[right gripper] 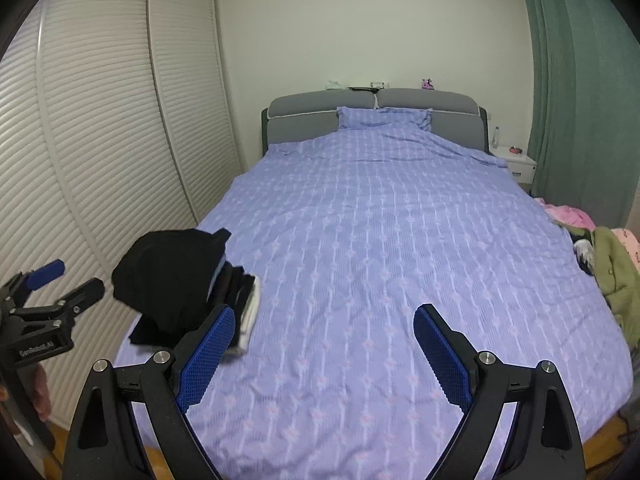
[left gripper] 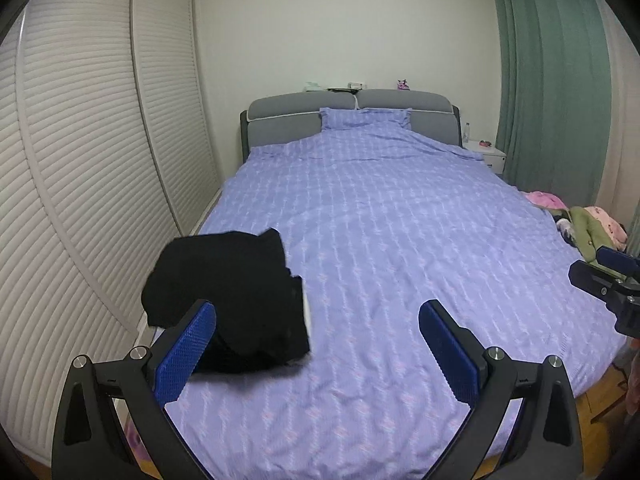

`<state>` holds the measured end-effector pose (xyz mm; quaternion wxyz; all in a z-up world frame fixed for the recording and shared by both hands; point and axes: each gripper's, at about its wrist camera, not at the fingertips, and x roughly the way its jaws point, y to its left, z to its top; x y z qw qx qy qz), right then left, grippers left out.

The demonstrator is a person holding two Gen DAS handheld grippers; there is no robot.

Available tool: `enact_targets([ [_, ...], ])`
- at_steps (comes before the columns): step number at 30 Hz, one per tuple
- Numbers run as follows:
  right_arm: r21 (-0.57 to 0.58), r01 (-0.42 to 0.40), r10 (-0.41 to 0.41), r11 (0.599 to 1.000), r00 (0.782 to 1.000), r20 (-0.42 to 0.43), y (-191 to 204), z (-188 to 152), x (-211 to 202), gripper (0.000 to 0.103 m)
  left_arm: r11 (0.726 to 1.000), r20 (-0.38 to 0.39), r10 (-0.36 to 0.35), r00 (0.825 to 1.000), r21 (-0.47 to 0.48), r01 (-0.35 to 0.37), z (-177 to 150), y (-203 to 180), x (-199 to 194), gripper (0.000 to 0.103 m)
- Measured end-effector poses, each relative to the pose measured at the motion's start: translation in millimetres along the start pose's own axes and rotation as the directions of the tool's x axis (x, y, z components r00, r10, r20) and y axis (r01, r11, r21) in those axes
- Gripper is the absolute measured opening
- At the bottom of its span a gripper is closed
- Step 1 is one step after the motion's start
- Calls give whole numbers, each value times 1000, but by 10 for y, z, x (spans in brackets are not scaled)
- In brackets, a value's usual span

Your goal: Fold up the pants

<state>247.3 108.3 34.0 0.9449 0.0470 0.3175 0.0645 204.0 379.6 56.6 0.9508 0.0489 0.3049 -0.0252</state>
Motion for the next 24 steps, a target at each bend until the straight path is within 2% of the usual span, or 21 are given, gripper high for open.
enact_targets([
  [10,-16,-3,2,1000,1000,-29,-543,-493,-664,92,1000,-25,0,1000,27,1,-356,-744,-475,103],
  [18,-6,34,-34,999,999,-6,-719,-673,-1059,92,999,-27,-37,999,35,38,-446,-994,-767,103],
  [24,-2,64,-64,998,998,12,-772,-752,-1241,92,997,-38,-48,998,55,50,-510,-1153,-843,103],
])
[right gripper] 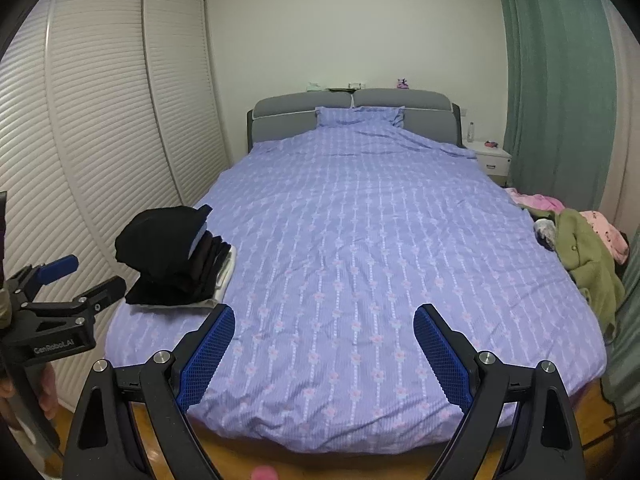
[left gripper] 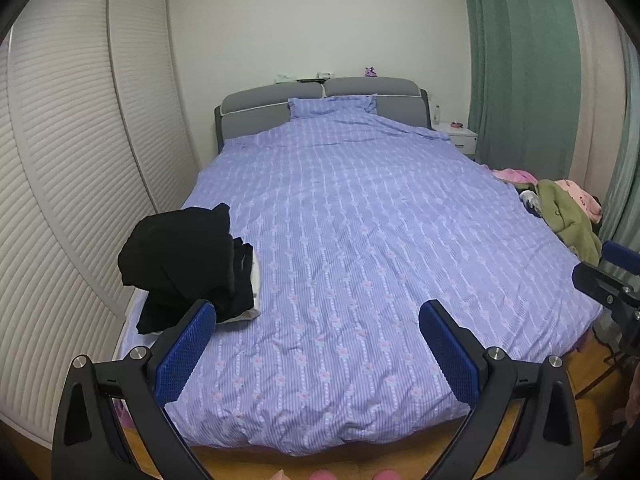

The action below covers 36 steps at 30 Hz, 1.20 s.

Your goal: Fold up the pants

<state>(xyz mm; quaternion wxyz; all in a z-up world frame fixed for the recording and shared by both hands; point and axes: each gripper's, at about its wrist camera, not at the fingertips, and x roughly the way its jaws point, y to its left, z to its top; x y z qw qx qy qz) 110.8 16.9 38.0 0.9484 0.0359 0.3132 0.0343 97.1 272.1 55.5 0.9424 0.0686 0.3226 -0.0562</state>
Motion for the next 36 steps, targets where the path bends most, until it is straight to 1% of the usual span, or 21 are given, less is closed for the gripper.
enact_targets([
  [2,3,10,-10,1000,1000,0,-21,-18,-28,92,1000,1,9,1000,15,-9,-14,-48,-7,103],
  [13,40,36,-36,999,999,-1,-80,-116,-101,92,998,4,-24,1000,50,23,-14,-123,-59,103],
  [28,57,50,-49,997,999,-5,-148,-179,-157,92,997,14,-39,999,71,38,-28,-219,-116,103],
  [36,59,48,-47,997,999,-8,-211,-197,-187,92,996,21,-35,999,84,33,-29,-290,-147,103],
])
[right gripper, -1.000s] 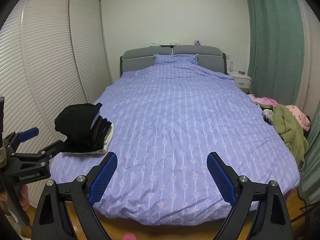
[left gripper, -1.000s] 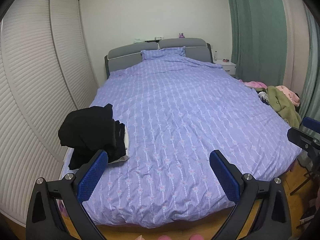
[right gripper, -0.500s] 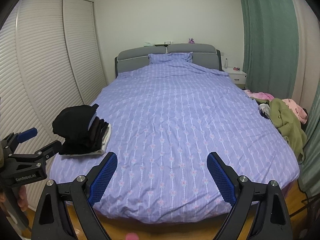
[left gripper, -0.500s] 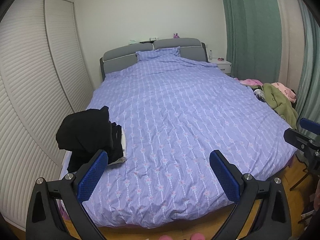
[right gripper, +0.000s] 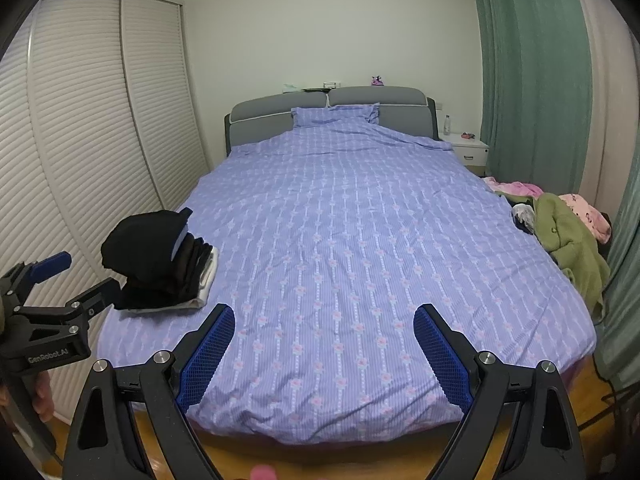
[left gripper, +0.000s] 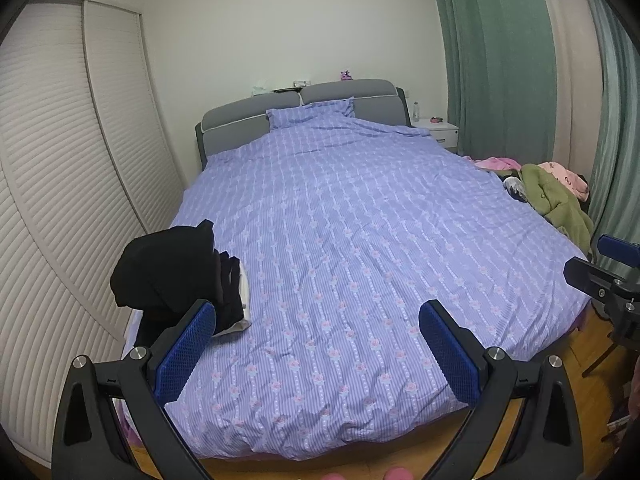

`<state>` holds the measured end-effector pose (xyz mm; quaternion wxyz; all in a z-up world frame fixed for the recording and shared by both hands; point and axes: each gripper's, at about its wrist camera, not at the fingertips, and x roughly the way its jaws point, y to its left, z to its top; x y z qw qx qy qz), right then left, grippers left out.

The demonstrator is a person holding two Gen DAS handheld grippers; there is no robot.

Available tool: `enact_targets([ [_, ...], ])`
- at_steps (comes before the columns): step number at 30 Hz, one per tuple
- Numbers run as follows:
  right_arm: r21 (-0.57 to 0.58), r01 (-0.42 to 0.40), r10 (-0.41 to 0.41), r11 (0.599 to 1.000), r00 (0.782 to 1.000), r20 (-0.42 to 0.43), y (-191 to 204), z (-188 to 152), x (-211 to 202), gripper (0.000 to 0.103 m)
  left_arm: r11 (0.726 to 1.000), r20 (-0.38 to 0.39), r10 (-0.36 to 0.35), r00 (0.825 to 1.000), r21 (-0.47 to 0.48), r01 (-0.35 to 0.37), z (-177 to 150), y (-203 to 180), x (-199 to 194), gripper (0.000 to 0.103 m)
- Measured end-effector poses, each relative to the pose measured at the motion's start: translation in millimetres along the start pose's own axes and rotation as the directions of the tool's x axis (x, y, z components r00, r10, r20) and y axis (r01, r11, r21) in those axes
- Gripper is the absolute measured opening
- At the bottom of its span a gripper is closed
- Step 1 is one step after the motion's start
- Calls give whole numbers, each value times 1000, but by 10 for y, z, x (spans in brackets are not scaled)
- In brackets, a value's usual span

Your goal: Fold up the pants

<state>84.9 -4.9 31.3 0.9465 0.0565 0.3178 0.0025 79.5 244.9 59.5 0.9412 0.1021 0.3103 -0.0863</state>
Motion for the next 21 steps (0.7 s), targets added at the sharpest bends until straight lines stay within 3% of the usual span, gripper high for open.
enact_targets([
  [21,6,11,-11,1000,1000,-7,-135,10,2,92,1000,-7,-14,1000,-15,14,34,-60,38,103],
])
